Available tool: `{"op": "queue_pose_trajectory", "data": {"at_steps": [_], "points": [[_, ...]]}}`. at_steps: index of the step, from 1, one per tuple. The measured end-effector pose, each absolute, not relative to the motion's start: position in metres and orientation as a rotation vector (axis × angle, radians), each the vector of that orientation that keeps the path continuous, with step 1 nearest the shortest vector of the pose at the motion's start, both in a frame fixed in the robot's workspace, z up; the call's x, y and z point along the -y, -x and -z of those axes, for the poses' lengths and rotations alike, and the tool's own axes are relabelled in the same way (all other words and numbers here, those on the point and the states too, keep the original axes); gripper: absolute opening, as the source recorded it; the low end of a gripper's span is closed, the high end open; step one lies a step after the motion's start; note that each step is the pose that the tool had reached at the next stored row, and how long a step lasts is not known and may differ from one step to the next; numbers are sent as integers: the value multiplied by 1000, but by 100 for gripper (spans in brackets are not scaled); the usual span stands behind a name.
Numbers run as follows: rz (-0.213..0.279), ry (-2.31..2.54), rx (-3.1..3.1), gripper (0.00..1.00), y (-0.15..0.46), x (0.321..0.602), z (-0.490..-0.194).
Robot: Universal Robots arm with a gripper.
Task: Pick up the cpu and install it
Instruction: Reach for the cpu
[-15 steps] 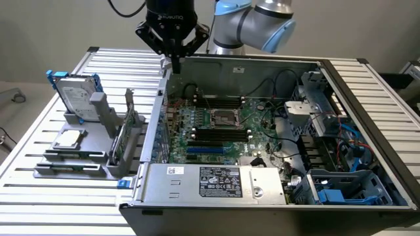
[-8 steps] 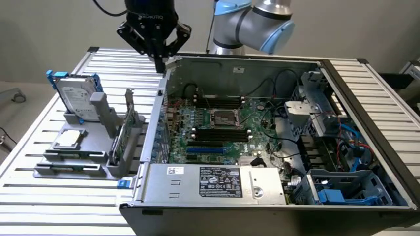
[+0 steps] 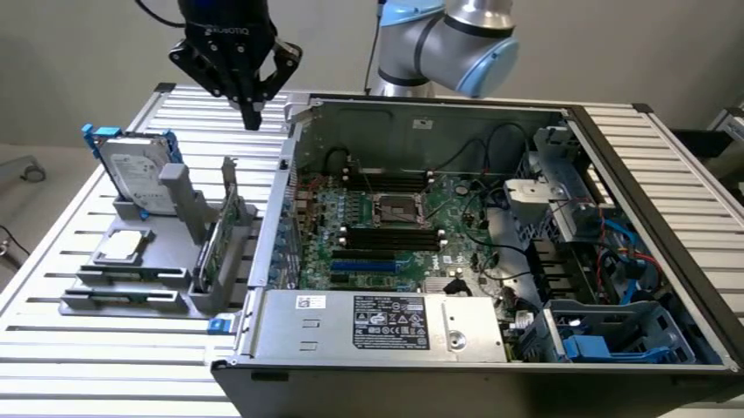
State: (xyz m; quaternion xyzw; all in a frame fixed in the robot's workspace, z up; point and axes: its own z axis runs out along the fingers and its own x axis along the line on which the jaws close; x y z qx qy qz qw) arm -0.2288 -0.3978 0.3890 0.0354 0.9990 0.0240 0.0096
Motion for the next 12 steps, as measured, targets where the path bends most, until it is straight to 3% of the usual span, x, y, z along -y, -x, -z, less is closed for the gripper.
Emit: {"op": "queue_pose_trajectory", "data": {"at_steps": [12], "points": [[-75, -111, -3120, 11, 284, 397, -387]]}}
